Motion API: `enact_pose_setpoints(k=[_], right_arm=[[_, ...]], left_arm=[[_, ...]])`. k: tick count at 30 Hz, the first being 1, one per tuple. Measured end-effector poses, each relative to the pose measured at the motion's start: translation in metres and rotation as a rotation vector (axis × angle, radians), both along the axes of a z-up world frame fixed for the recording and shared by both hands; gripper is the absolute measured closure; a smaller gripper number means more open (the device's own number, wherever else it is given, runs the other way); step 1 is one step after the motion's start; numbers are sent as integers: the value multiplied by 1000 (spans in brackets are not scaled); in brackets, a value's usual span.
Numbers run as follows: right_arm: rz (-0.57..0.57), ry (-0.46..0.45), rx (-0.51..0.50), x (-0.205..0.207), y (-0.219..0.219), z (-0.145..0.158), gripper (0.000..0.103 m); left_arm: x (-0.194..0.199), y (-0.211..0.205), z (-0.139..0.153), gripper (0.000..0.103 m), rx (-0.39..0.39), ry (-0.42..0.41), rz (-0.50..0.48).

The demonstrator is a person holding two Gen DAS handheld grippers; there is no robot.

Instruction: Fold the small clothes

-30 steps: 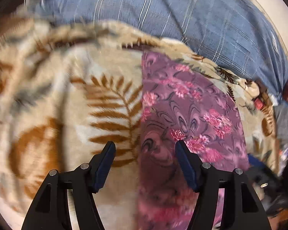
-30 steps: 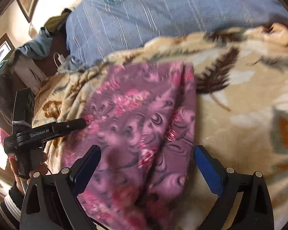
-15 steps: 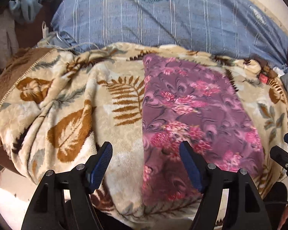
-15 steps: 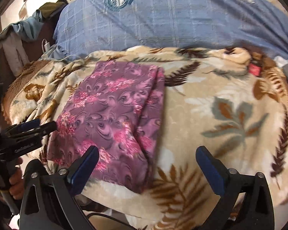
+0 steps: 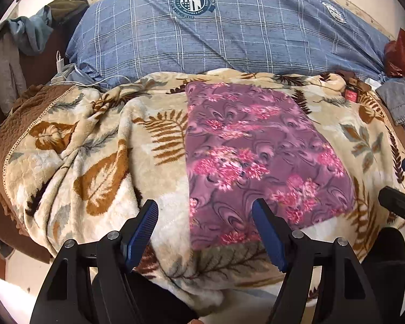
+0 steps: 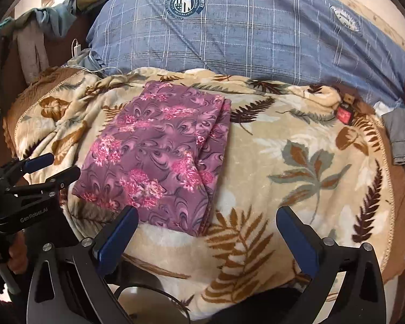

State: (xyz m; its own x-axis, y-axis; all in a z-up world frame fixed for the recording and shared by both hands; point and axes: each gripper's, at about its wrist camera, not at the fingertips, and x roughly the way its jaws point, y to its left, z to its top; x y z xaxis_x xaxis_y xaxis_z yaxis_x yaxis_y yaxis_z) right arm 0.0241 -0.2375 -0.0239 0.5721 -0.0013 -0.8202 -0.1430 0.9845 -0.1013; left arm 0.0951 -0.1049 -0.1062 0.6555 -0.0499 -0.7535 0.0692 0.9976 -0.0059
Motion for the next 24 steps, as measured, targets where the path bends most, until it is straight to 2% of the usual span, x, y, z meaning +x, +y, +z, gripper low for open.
enact_pose_setpoints(k=[6,11,20,24], right_arm=[[-9,7,39,-3,-9,1,0],[-41,21,-22,-3,-14,-4,0],[-67,41,-33,1,-21,-10,0],[-58,38,-87,2,-17,-11,0]], left_arm=[[-1,1,2,31,-29,25,-57],[-2,-1,4,31,-6,18,-93],[0,-2,6,31,0,28,-129],[3,-6,13,32,0,17,-144]])
